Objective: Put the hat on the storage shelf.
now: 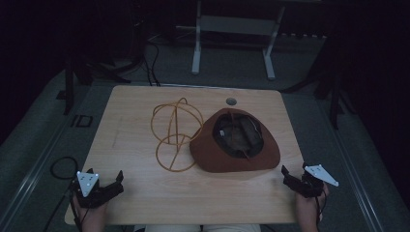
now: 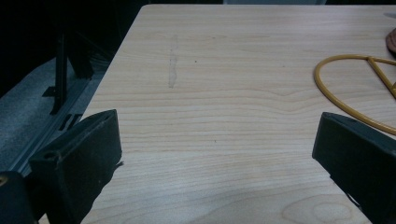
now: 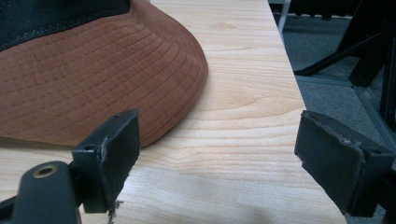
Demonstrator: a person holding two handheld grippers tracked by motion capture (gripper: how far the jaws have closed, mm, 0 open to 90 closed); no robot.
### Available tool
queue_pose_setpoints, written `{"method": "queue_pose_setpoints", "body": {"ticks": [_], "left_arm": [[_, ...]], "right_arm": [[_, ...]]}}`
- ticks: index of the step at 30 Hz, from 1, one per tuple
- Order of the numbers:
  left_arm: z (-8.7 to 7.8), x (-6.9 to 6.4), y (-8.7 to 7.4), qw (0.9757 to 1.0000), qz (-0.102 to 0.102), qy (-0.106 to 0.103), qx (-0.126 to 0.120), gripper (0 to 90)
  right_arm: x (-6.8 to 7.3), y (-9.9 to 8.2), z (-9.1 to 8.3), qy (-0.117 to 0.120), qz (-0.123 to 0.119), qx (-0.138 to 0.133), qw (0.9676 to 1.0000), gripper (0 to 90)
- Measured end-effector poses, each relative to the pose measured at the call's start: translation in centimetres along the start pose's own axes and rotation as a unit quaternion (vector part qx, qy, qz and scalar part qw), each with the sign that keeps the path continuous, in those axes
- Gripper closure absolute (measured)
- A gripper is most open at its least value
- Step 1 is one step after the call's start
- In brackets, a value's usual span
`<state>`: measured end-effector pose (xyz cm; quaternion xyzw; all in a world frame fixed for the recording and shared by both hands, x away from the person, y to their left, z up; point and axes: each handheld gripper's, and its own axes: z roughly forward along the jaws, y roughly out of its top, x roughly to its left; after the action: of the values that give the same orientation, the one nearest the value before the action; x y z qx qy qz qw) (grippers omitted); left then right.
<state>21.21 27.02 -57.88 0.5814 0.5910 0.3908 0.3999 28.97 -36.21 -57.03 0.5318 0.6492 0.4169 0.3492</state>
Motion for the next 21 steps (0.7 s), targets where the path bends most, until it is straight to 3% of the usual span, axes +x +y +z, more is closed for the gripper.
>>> {"method": "queue_pose_setpoints", "body": {"ticks": [6, 9, 12, 16, 19, 21], "left_arm": [[0.1, 0.0, 0.0, 1.0000, 0.002, 0.000, 0.006, 2.0], [0.1, 0.0, 0.0, 1.0000, 0.002, -0.001, 0.006, 2.0], [0.1, -0.1, 0.0, 0.9999, 0.006, -0.004, 0.007, 2.0], [0.2, -0.1, 0.0, 0.9999, 0.008, -0.006, 0.010, 2.0], [0.2, -0.1, 0.0, 0.9999, 0.007, -0.005, 0.008, 2.0], [0.1, -0.1, 0.0, 1.0000, -0.001, -0.007, 0.006, 2.0]], "right_arm": [[0.0, 0.1, 0.2, -0.021, 0.016, 0.020, 0.9994, 14.7], [0.1, 0.0, 0.1, -0.043, 0.015, 0.016, 0.9988, 14.7], [0.1, 0.0, 0.1, -0.046, 0.016, 0.017, 0.9987, 14.6], [0.1, 0.4, 0.0, -0.029, 0.013, 0.018, 0.9993, 14.6], [0.1, 1.3, -0.3, -0.011, 0.034, 0.010, 0.9993, 14.6], [0.2, 1.6, -0.2, -0.002, 0.031, 0.014, 0.9994, 14.6]]}}
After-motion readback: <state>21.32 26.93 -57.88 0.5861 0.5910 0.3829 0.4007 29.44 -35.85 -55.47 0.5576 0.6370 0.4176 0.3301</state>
